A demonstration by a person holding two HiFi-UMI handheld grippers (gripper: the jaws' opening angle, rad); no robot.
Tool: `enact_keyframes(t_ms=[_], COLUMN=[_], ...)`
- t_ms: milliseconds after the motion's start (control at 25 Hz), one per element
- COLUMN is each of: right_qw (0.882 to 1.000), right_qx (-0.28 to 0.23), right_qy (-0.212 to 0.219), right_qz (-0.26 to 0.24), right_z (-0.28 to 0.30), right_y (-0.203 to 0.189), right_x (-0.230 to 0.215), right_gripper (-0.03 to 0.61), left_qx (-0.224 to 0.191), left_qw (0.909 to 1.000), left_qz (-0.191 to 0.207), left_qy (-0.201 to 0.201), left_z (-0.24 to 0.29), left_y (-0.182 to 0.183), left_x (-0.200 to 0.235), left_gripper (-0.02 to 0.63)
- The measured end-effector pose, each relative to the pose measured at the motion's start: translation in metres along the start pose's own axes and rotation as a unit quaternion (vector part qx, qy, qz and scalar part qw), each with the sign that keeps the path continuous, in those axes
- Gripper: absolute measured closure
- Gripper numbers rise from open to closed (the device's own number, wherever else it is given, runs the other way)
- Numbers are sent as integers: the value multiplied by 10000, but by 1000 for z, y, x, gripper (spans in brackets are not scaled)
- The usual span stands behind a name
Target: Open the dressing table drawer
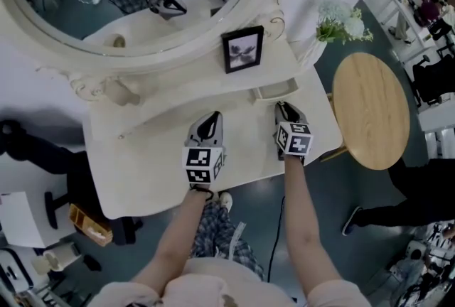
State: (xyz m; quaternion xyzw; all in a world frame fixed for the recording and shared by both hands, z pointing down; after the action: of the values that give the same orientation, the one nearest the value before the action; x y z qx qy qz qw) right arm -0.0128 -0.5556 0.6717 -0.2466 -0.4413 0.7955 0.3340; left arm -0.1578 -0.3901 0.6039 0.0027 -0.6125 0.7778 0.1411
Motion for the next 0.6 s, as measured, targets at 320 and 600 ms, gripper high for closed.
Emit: enact_keyframes(t_ms=[320, 600], right_qw=[10000, 10000], right_qx=[-23, -44], right_qy=[-22, -29], right_qz=[18, 48], right_z=[-4, -5], right_y=[-3, -2], right_x=[-1, 0], right_gripper=[474, 472], left_qx=[22, 21], left_qw=[10000, 10000], left_qz=[10, 13], left_qy=[7, 21], left_z=[-4, -7], left_y=[-1, -1], left_x=[1, 4], left_gripper=[586, 586])
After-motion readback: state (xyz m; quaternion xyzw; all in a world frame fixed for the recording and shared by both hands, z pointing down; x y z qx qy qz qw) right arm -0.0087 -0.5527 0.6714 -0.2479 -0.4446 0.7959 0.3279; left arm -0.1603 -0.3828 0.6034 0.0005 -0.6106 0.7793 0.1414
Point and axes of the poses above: the fingertips, and each gripper's own axes: z forward along the fingers, x to its left, y out of its top, the point moved 1 cm from there along -z, backward along the fingers, and after that the axes turned 4 degrees about -x, right-handed, at the moved point
